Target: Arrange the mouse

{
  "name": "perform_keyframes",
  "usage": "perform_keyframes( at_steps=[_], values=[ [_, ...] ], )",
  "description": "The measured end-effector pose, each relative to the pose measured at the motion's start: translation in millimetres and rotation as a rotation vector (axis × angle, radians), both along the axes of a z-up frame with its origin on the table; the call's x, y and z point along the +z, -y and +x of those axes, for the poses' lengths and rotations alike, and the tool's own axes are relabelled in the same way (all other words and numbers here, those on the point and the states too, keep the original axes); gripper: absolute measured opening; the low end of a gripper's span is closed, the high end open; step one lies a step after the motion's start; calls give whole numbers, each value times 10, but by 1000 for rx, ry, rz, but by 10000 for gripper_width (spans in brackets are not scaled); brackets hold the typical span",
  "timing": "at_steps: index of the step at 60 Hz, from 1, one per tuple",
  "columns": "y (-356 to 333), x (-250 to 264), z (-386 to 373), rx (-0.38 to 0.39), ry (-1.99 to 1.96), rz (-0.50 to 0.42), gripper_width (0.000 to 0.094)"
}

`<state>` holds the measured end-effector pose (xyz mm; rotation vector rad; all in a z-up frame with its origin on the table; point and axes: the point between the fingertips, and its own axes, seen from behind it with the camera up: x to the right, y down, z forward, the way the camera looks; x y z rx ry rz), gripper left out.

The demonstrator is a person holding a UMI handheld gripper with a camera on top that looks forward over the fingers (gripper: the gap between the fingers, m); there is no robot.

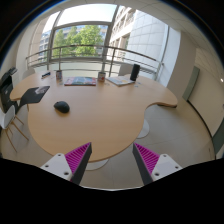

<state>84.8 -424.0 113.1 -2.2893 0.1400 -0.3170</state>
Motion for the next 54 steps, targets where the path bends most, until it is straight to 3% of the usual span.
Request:
perform_keyframes(
  at_steps=[11,28,44,54],
  values=[
    [-258,-422,-912,58,-74,7,844],
    [-1579,-727,-1750,155,-59,59,843],
    [-2657,-1205,-1857,174,-38,15,841],
    [-3054,-1208,-1864,199,-46,29,830]
  ],
)
